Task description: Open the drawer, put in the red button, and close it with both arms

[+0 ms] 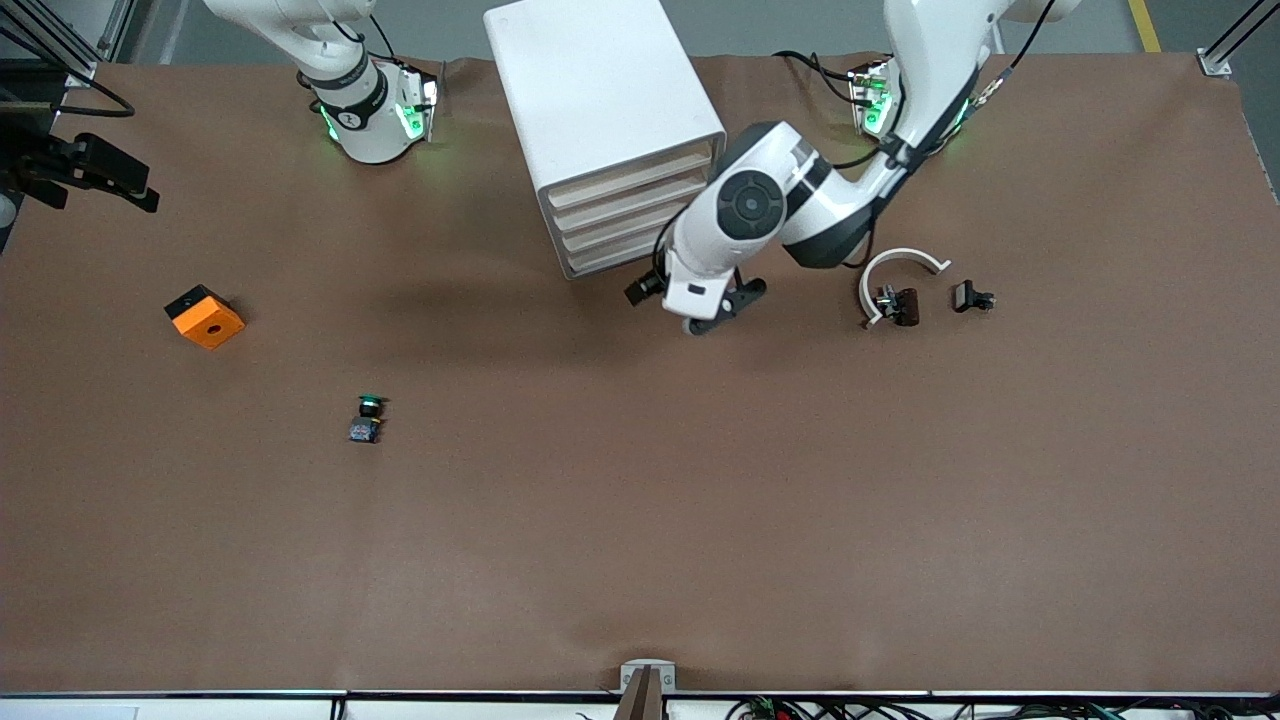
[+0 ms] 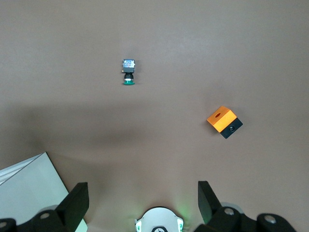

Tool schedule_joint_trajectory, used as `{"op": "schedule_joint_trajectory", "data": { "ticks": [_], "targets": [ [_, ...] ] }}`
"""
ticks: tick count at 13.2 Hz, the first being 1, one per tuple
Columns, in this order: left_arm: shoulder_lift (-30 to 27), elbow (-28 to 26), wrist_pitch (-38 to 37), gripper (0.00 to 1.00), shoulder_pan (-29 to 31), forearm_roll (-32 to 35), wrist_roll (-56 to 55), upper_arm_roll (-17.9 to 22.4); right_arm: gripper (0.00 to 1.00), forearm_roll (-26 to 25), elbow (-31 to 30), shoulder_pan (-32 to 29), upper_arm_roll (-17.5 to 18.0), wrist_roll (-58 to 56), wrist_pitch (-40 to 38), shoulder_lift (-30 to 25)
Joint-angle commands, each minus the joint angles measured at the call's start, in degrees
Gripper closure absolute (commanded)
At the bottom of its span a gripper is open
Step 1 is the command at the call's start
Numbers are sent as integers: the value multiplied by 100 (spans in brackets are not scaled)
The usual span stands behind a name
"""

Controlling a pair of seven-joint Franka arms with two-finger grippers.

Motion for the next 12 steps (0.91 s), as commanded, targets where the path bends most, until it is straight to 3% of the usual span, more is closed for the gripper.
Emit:
{"op": "schedule_joint_trajectory", "data": {
  "ticks": [1, 4, 8, 12],
  "targets": [
    [-246, 106, -121, 0, 172, 422, -53, 233, 0, 96, -180, -111, -31, -132, 99, -176],
    [-396, 229, -340, 0, 629, 1152, -36, 233, 0, 87, -180, -138, -31, -282, 134, -176],
    [-379, 800, -1139, 0, 1051, 2005, 200, 242, 0, 88, -215, -191, -13, -291, 187, -203],
    [-396, 1362, -1640, 0, 1569, 2059, 1297, 233, 0, 87, -259, -296, 84, -291, 213, -264]
  ]
}}
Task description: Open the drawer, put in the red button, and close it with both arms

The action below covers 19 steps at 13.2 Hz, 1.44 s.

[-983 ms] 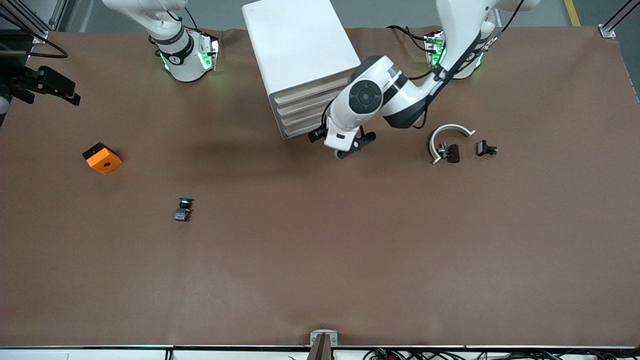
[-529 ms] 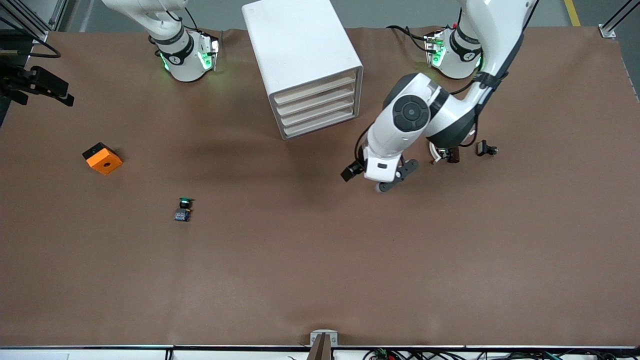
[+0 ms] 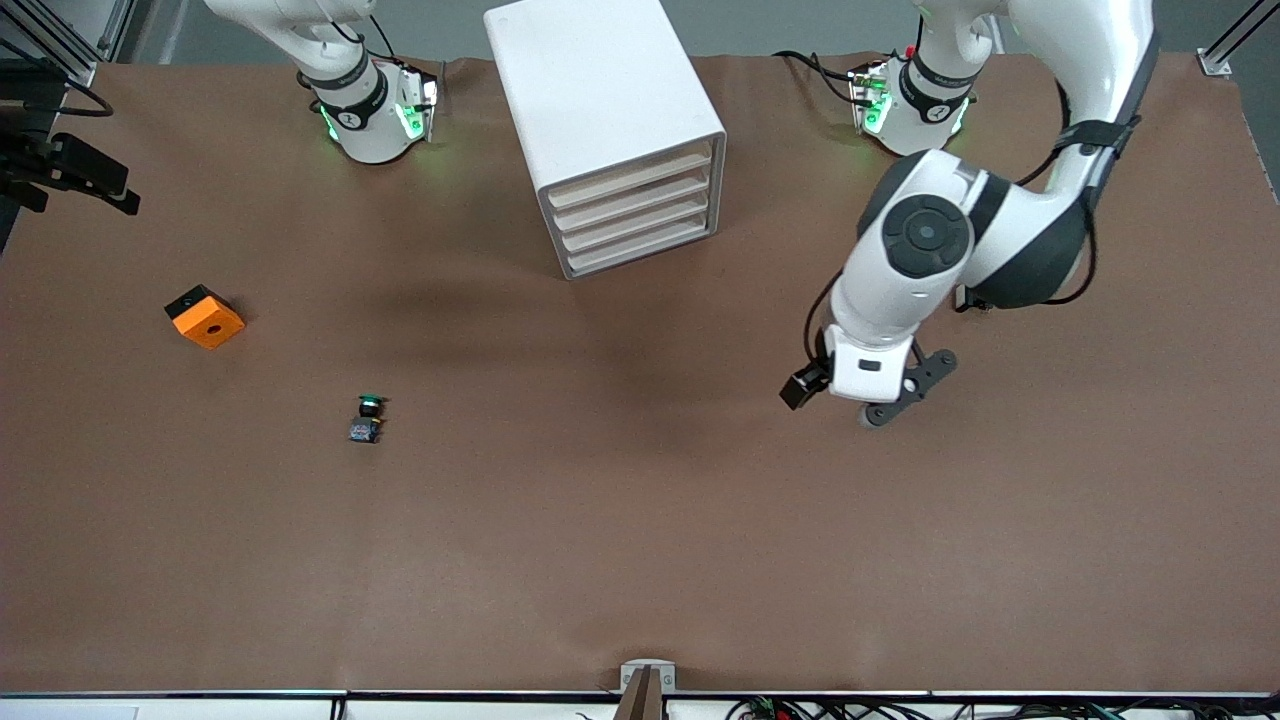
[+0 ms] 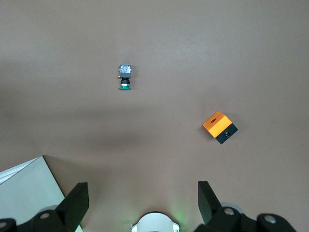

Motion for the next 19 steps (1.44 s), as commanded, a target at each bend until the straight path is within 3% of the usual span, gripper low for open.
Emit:
{"op": "schedule_joint_trajectory", "data": {
  "ticks": [1, 3, 6, 11, 14, 19],
  "targets": [
    [-55, 514, -586, 0, 283, 103, 808, -5, 0, 87, -314, -178, 128, -67, 142, -262],
    [-116, 910, -1079, 0, 556, 103, 1398, -49, 0, 87, -473, -188, 163, -67, 256, -385],
    [-300, 1078, -1204, 0, 671, 86, 2215, 12, 0, 79, -473, -117, 154, -67, 265, -386],
    [-1038, 991, -1703, 0, 250, -255, 3630, 1117, 0, 96, -421, -91, 119, -58, 292, -377],
    [-1793, 517, -1845, 0, 126, -739, 4360, 1725, 0, 96, -403, -82, 110, -59, 283, -359],
    [-2971, -625, -1995, 0, 117, -1197, 4642, 2016, 0, 96, -166, -64, 110, 47, 195, -333]
  ]
}}
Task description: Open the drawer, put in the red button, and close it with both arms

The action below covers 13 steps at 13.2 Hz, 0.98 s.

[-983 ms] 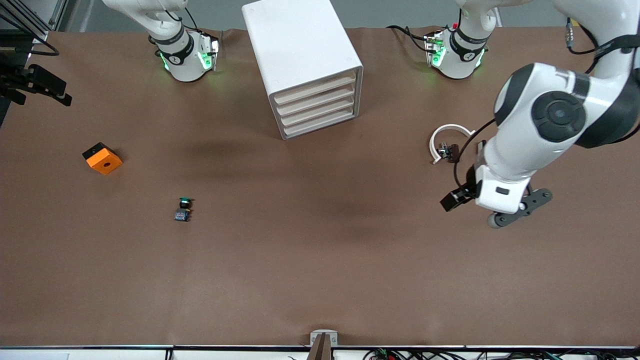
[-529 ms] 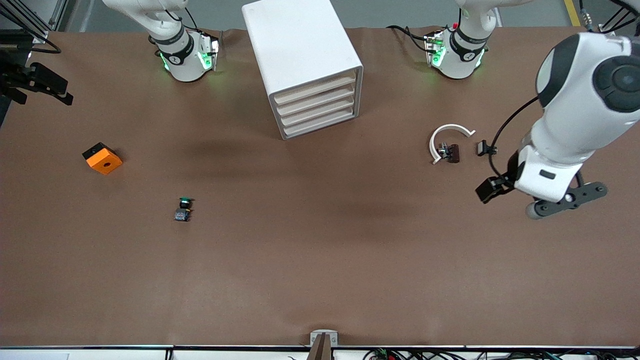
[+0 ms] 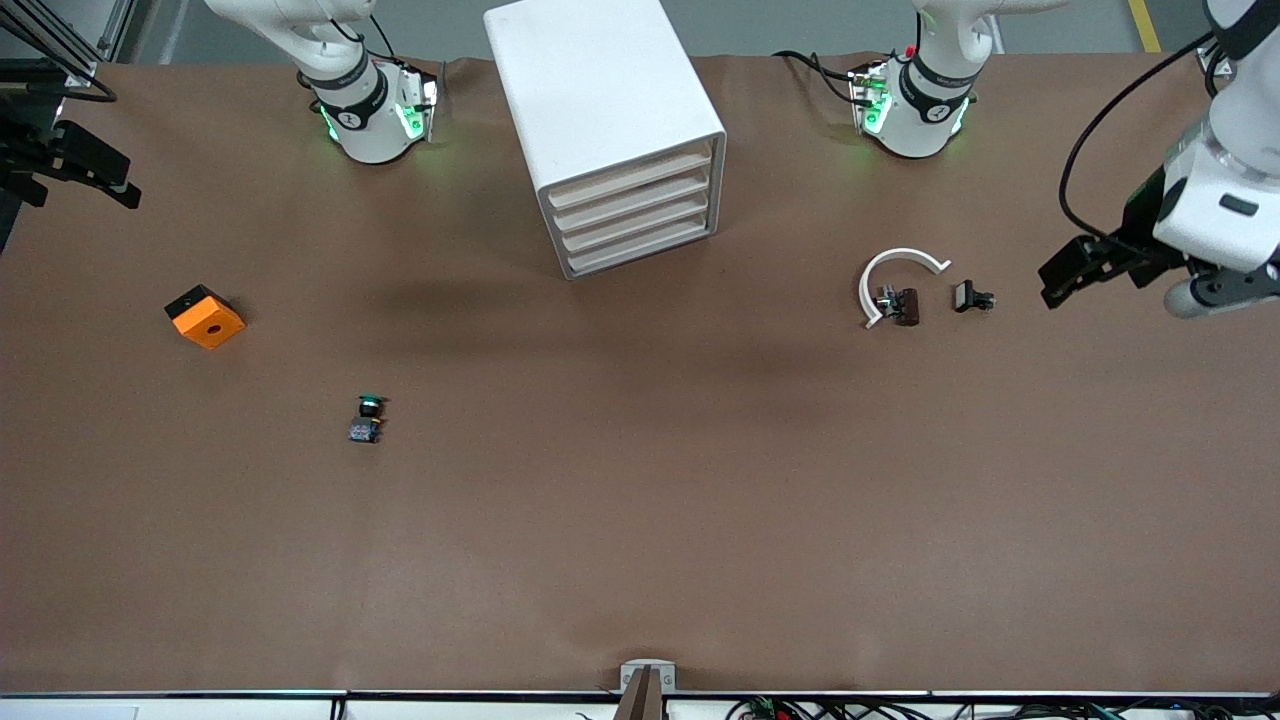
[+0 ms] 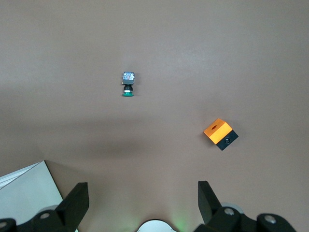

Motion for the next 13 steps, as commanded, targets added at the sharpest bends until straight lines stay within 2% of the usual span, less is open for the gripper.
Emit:
{"op": "schedule_joint_trajectory", "data": {
  "ticks": [1, 7, 13],
  "targets": [
    [-682, -768, -51, 0, -81, -282, 462, 254, 0, 113, 34, -55, 15, 45, -72, -75],
    [-894, -875, -316, 0, -81, -274, 1130, 289, 0, 324, 25, -46, 15, 80, -90, -110],
    [-648, -620, -272, 0, -19, -248, 1238, 298, 0, 324, 7, -46, 15, 54, -82, -119]
  ]
}}
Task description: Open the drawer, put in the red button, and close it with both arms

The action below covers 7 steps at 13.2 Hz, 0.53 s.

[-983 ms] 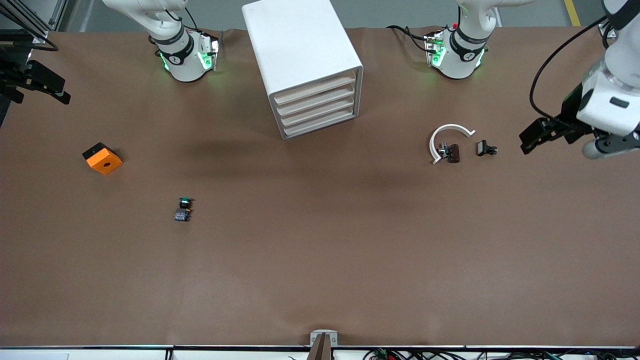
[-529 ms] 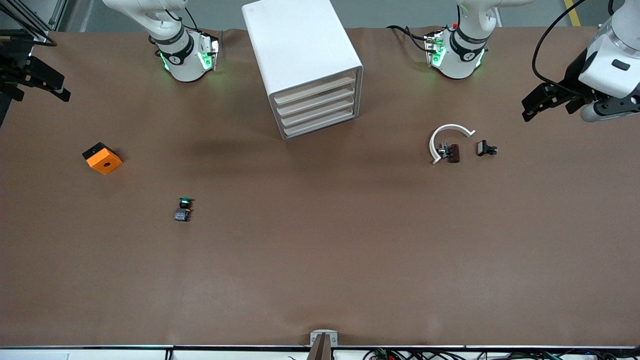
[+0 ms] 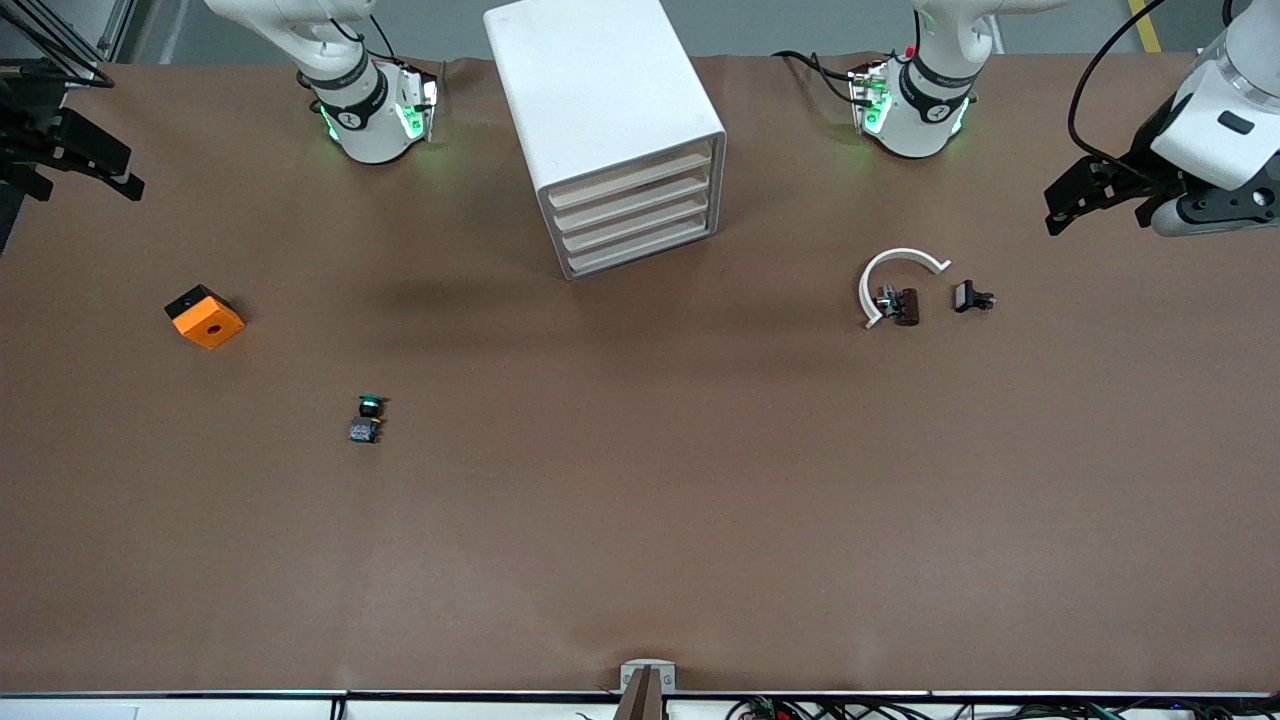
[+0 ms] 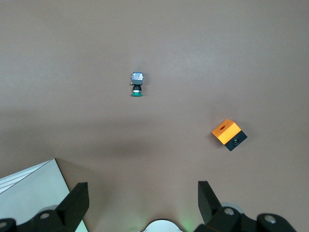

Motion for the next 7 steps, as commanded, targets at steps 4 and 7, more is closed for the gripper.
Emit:
{"op": "schedule_joint_trajectory", "data": {
  "ticks": [4, 7],
  "targets": [
    [263, 275, 1, 0, 5, -22, 201, 70, 0, 96, -7, -46, 17, 43, -60, -73],
    [272, 285, 1, 0, 5, -48, 262, 70, 0, 87, -16, -46, 17, 35, -60, -81]
  ]
}}
